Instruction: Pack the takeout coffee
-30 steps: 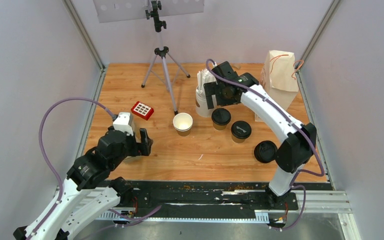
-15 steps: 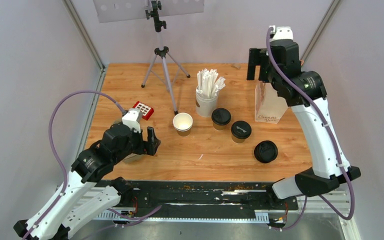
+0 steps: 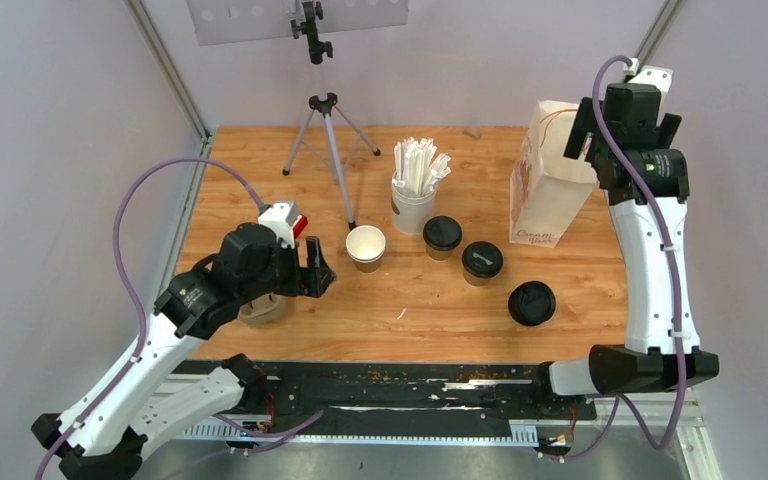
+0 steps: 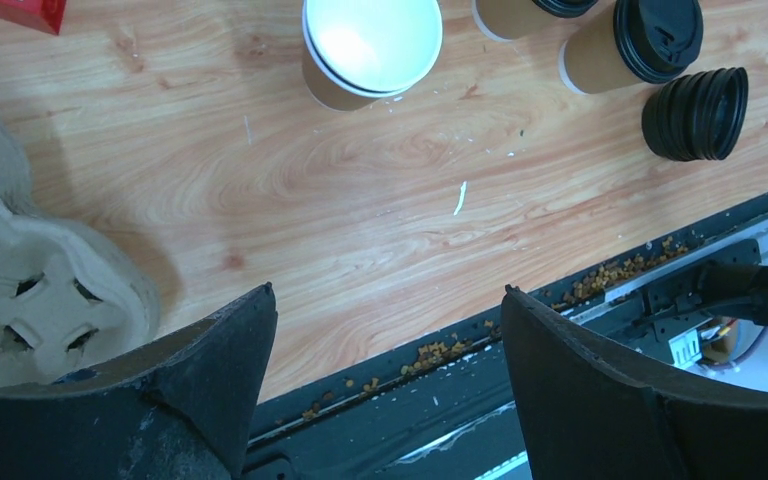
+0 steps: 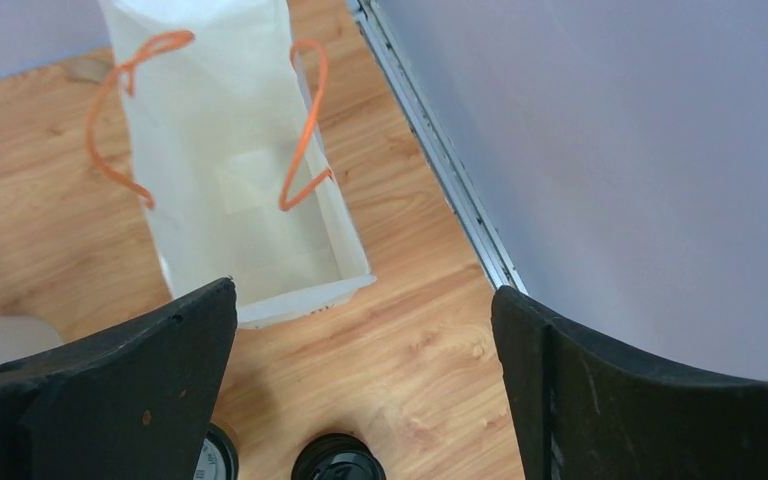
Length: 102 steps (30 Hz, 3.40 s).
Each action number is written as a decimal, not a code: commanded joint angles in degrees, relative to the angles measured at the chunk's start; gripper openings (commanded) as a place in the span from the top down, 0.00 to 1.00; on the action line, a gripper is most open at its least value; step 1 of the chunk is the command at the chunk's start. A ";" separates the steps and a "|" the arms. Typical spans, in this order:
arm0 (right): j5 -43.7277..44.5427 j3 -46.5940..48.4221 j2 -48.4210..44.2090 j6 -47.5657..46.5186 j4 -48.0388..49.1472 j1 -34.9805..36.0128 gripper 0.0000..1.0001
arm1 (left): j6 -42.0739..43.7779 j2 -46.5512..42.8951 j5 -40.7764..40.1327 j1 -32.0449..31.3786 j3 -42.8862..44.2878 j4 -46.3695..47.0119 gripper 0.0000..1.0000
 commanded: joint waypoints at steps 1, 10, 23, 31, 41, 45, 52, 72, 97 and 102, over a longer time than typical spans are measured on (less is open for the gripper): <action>-11.05 -3.67 1.51 -3.02 5.11 -5.29 0.02 | -1.49 2.33 -0.10 0.06 5.17 -4.20 0.11; -16.04 -6.97 5.14 -10.27 8.32 -7.09 0.02 | 1.80 -1.62 -5.34 0.06 2.36 -5.02 0.09; -17.11 0.20 17.76 -13.90 9.33 -9.00 0.23 | 1.63 1.45 0.19 0.07 -1.57 0.18 0.10; -16.70 2.08 19.09 -15.26 10.12 -9.18 0.76 | 3.51 6.40 2.04 0.07 3.51 -3.72 0.11; -17.09 9.42 20.69 -15.33 5.56 -9.35 1.00 | 3.25 6.77 0.99 0.07 5.76 -4.40 0.12; -17.23 16.51 19.59 -13.46 1.86 -9.35 1.00 | 3.42 7.57 0.87 0.07 7.85 -4.38 0.12; -20.35 18.59 12.17 -9.91 1.06 -9.27 1.00 | 3.69 6.10 0.71 0.06 8.71 -3.74 0.12; -38.73 13.40 -6.57 5.59 -7.35 7.27 1.00 | 2.07 10.27 -12.90 0.07 22.69 -12.31 0.00; -42.62 -15.82 -9.93 13.89 6.41 47.65 1.00 | -1.09 12.60 -15.59 23.61 24.38 -12.46 0.01; -42.09 -15.79 -6.59 9.77 9.22 49.36 1.00 | -7.25 10.63 -11.28 30.68 18.92 -10.91 0.00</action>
